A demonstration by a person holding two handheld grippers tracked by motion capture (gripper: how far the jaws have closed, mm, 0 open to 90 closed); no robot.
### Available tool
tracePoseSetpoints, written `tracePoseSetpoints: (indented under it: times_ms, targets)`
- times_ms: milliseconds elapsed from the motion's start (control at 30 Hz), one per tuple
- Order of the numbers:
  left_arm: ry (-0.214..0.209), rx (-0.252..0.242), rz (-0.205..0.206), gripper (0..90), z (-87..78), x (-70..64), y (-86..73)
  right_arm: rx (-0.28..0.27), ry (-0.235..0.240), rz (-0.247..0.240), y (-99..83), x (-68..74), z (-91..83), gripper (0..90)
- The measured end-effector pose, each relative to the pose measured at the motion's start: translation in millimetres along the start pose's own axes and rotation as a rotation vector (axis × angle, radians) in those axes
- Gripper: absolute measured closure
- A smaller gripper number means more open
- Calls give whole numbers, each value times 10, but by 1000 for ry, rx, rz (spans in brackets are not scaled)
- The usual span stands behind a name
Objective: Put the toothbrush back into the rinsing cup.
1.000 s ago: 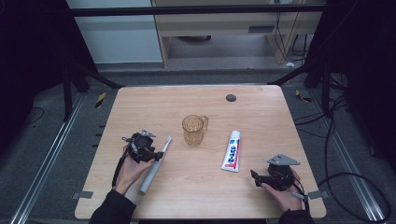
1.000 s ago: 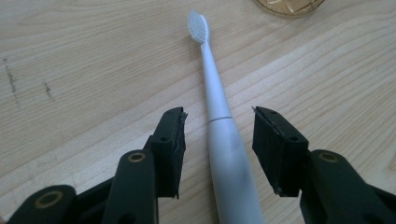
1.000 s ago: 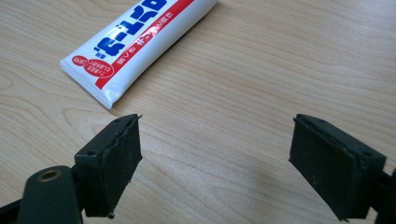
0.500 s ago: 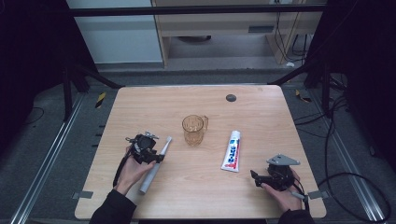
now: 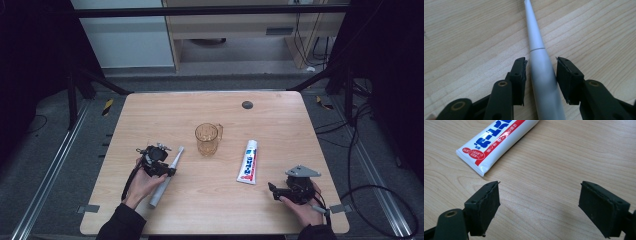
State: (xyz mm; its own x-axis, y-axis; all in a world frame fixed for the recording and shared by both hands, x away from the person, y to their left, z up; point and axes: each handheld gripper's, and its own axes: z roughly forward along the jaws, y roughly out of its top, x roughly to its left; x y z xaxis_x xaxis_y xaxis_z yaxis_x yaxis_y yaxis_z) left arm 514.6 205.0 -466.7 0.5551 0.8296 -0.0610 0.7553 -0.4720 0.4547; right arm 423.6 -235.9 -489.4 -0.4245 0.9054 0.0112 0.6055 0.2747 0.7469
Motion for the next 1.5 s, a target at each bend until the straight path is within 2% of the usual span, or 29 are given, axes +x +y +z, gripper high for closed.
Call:
tracePoseSetpoints:
  times_ms: [400, 867, 1067, 1167, 1333, 1467, 1500]
  targets:
    - [-19, 14, -6, 653, 46, -18, 6, 5, 3, -2, -1, 1, 7, 169]
    - [-4, 29, 17, 669, 61, -47, 27, 12, 10, -1, 3, 8, 11, 170]
    - [-17, 26, 11, 671, 46, -20, 14, 12, 8, -3, 2, 0, 13, 173]
    - [-13, 13, 10, 672, 21, -16, 8, 11, 9, 2, 0, -4, 13, 174]
    - [-28, -57, 4, 673, -166, -15, 10, 9, 9, 2, -2, -8, 11, 176]
    - [-24, -116, -1, 673, -285, -25, 12, 8, 9, -1, -1, -8, 10, 176]
    - [-24, -116, -1, 673, -285, -25, 12, 8, 9, -1, -1, -8, 10, 176]
